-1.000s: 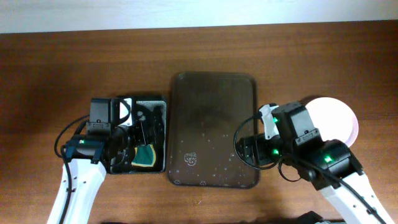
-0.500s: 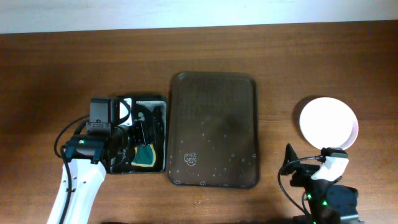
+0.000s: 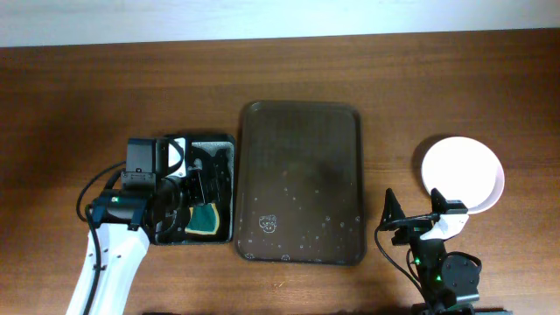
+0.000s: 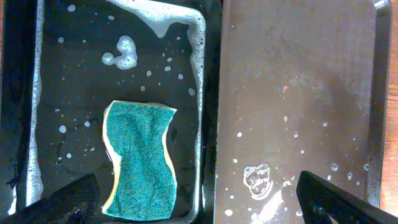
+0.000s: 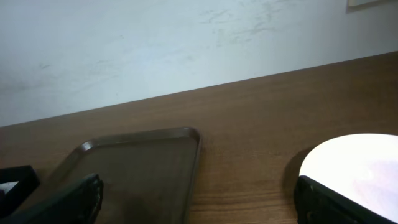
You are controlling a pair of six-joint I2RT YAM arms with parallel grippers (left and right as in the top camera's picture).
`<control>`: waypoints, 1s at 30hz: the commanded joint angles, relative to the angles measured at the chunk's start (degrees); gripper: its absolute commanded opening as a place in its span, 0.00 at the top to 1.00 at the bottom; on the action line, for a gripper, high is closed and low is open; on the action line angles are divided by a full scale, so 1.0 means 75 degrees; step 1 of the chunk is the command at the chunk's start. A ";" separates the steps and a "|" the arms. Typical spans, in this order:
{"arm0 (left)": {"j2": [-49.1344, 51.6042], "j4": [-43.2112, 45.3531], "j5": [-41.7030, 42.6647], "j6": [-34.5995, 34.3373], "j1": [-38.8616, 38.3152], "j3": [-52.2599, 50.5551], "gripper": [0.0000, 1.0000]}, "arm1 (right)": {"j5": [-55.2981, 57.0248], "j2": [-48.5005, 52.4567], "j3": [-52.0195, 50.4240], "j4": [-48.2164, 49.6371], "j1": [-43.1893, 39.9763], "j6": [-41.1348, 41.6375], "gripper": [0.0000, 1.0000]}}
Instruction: Clean dirty plates on tray and stack at the side
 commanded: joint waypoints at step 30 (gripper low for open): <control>-0.9139 0.5546 -0.1014 0.0096 0.0090 -0.7111 0.01 | -0.0047 -0.0050 -0.0082 0.0020 -0.0044 0.0035 0.01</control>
